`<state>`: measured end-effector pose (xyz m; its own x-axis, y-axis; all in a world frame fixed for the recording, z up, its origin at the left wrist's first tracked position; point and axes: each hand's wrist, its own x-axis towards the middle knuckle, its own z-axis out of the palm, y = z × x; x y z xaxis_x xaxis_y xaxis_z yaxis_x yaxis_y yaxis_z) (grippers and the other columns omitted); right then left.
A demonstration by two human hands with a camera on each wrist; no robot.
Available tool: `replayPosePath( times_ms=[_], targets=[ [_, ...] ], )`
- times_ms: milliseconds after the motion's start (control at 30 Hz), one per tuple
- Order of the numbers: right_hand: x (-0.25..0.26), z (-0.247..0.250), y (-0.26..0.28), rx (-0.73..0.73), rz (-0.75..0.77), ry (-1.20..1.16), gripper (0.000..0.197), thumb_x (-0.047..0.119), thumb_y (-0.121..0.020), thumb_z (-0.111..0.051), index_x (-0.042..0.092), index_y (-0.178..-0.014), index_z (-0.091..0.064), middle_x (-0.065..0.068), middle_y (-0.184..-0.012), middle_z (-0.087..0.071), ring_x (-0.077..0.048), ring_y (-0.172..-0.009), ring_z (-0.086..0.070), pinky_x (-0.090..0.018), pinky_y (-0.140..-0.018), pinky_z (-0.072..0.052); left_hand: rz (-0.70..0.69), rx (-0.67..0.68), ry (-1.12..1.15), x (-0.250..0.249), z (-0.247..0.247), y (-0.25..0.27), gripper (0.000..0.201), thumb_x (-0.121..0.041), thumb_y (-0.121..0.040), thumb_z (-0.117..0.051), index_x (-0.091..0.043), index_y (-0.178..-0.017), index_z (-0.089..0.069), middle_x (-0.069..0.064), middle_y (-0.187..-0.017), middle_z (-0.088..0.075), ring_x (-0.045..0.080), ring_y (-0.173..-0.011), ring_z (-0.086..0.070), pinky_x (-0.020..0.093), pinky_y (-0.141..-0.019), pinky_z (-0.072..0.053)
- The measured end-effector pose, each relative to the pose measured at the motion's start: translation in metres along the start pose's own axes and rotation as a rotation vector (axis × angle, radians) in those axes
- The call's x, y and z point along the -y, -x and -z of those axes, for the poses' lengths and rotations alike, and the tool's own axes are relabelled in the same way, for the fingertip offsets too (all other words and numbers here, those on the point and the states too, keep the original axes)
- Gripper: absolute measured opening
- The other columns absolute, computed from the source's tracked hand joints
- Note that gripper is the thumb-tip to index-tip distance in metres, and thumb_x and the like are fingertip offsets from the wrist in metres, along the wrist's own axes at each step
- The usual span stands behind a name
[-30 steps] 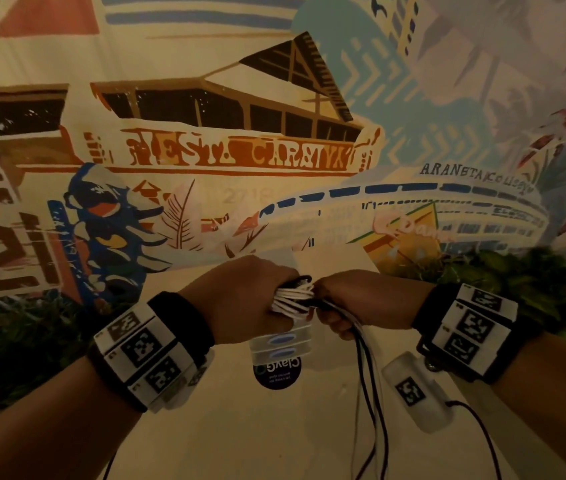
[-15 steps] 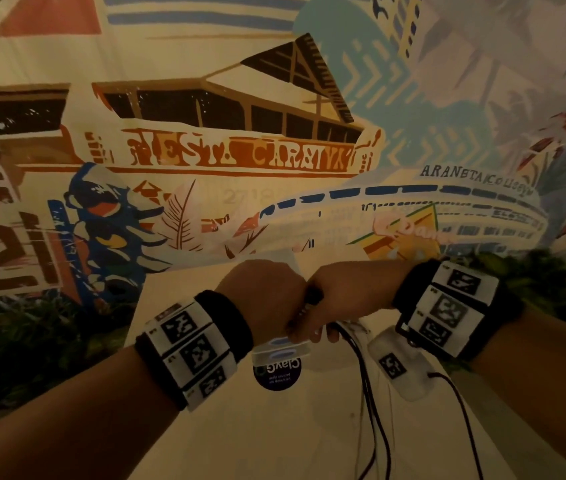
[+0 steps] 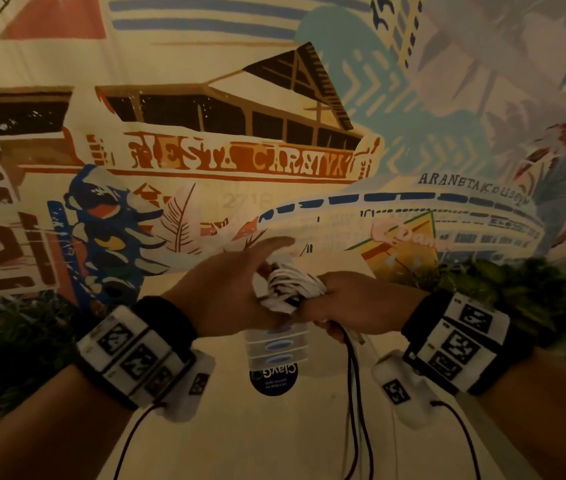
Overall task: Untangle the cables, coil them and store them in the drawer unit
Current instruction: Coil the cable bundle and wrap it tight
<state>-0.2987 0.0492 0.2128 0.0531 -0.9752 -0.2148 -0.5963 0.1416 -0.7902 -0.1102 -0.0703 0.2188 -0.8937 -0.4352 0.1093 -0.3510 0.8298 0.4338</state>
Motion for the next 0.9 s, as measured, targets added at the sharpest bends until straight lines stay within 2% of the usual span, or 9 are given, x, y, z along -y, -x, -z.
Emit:
replayPosePath(
  times_ms=[67, 133, 267, 367, 500, 633, 700, 800, 900],
  targets=[
    [-0.006, 0.0, 0.002, -0.02, 0.01, -0.171, 0.031, 0.027, -0.095, -0.068, 0.01, -0.072, -0.057, -0.003, -0.063, -0.054, -0.025, -0.06, -0.054, -0.039, -0.069, -0.049, 0.072, 0.016, 0.316, 0.009, 0.0, 0.009, 0.11, -0.058, -0.062, -0.088, -0.047, -0.152, -0.026, -0.012, -0.125, -0.063, 0.007, -0.094, -0.071, 0.036, -0.083, -0.062],
    [-0.008, -0.003, 0.003, -0.016, 0.024, -0.368, 0.023, 0.026, -0.09, -0.07, 0.008, -0.08, -0.059, -0.004, -0.068, -0.053, -0.024, -0.06, -0.053, -0.039, -0.067, -0.048, 0.103, 0.023, 0.497, 0.008, -0.007, 0.012, 0.091, -0.062, -0.065, -0.084, -0.053, -0.143, -0.039, -0.013, -0.125, -0.064, 0.008, -0.106, -0.067, 0.042, -0.092, -0.059],
    [-0.001, -0.017, 0.003, 0.121, 0.08, -0.709, 0.015, 0.019, -0.085, -0.059, 0.016, -0.076, -0.07, -0.001, -0.062, -0.051, -0.017, -0.054, -0.048, -0.034, -0.063, -0.042, -0.042, 0.104, 0.814, -0.021, -0.033, 0.008, 0.066, -0.06, -0.081, -0.074, -0.024, -0.134, -0.059, 0.01, -0.126, -0.068, 0.034, -0.116, -0.065, 0.057, -0.099, -0.053],
    [0.008, -0.027, 0.002, 0.184, 0.147, -0.821, 0.017, 0.019, -0.089, -0.055, 0.021, -0.092, -0.072, 0.002, -0.061, -0.054, -0.013, -0.053, -0.051, -0.03, -0.059, -0.044, -0.049, 0.016, 1.051, -0.038, -0.033, 0.002, 0.052, -0.043, -0.08, -0.08, -0.02, -0.125, -0.067, 0.006, -0.132, -0.067, 0.027, -0.124, -0.062, 0.038, -0.095, -0.056],
    [0.016, -0.033, 0.003, 0.197, 0.166, -0.748, 0.016, 0.014, -0.086, -0.065, 0.026, -0.081, -0.073, 0.001, -0.057, -0.051, -0.013, -0.05, -0.048, -0.035, -0.059, -0.039, -0.091, 0.041, 1.111, -0.04, -0.022, 0.002, 0.014, -0.02, -0.091, -0.067, -0.023, -0.099, -0.079, 0.009, -0.122, -0.071, 0.026, -0.12, -0.065, 0.036, -0.094, -0.055],
    [0.018, -0.033, 0.006, 0.106, 0.254, -0.63, 0.017, 0.014, -0.087, -0.064, 0.029, -0.082, -0.071, 0.003, -0.058, -0.056, -0.013, -0.052, -0.055, -0.038, -0.063, -0.048, -0.139, -0.021, 0.997, -0.047, -0.019, 0.003, 0.019, -0.018, -0.096, -0.064, -0.027, -0.085, -0.077, 0.008, -0.112, -0.075, 0.023, -0.114, -0.068, 0.032, -0.092, -0.056],
    [0.012, -0.036, 0.007, 0.069, 0.271, -0.537, 0.01, 0.021, -0.089, -0.069, 0.024, -0.08, -0.069, -0.002, -0.063, -0.059, -0.016, -0.057, -0.059, -0.04, -0.069, -0.054, -0.133, -0.072, 1.019, -0.048, -0.015, 0.001, 0.008, -0.018, -0.095, -0.069, -0.017, -0.09, -0.075, 0.014, -0.107, -0.076, 0.028, -0.111, -0.07, 0.035, -0.093, -0.056],
    [-0.003, -0.048, 0.007, 0.118, 0.171, -0.377, 0.039, 0.045, -0.098, -0.063, 0.012, -0.081, -0.054, 0.005, -0.061, -0.05, -0.013, -0.055, -0.054, -0.047, -0.077, -0.055, -0.11, -0.235, 1.083, -0.04, 0.001, -0.001, 0.01, -0.021, -0.092, -0.067, -0.018, -0.086, -0.075, 0.012, -0.09, -0.076, 0.032, -0.093, -0.073, 0.048, -0.097, -0.054],
    [-0.016, -0.053, 0.013, 0.121, 0.109, -0.556, 0.037, 0.043, -0.101, -0.047, 0.011, -0.081, -0.045, 0.013, -0.059, -0.038, -0.01, -0.049, -0.037, -0.038, -0.06, -0.04, -0.086, -0.296, 1.077, -0.031, 0.014, 0.001, 0.019, -0.023, -0.092, -0.066, -0.022, -0.074, -0.071, 0.005, -0.076, -0.069, 0.028, -0.078, -0.064, 0.057, -0.095, -0.053]
  ],
)
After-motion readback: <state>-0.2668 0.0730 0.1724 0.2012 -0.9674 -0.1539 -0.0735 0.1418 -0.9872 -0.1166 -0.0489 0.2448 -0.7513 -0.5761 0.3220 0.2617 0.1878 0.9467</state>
